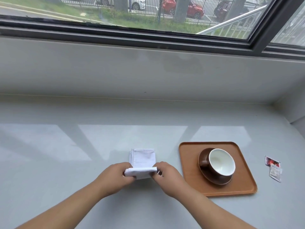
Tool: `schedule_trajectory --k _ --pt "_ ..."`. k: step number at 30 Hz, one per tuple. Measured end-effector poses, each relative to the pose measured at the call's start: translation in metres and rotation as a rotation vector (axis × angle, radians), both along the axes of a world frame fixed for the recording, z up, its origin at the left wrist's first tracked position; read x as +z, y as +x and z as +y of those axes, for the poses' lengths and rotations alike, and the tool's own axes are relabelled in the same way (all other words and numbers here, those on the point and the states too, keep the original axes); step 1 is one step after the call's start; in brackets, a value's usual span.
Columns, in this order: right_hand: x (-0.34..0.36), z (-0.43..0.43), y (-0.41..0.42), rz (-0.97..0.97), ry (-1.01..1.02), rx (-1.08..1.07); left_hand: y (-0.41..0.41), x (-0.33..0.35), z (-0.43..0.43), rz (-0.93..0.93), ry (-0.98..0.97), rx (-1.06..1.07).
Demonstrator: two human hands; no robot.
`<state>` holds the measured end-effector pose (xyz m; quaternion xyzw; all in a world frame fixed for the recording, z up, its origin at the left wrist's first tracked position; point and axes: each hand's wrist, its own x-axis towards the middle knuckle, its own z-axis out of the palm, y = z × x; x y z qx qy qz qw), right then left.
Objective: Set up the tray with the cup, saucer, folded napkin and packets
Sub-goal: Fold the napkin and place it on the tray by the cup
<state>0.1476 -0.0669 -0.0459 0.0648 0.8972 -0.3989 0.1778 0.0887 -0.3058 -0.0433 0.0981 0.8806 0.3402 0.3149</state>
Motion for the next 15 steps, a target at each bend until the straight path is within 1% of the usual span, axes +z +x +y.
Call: schedule_trajectory --k 3,7,10,15 --pt "-0.006 0.001 -0.017 -0.083 -0.045 -0.1 -0.015 -0.006 0.007 -0.027 0.064 0.106" --pt "-0.014 0.005 -0.045 -0.088 0.026 -0.153 -0.038 -0.016 0.019 -0.039 0.079 0.177" --pt "-0.02 0.007 -0.061 -0.094 0.092 -0.195 -0.054 -0.024 0.027 -0.01 0.025 0.189" --pt "-0.031 0.005 -0.074 -0.131 0.208 -0.209 -0.075 -0.034 0.03 0.022 -0.125 0.131"
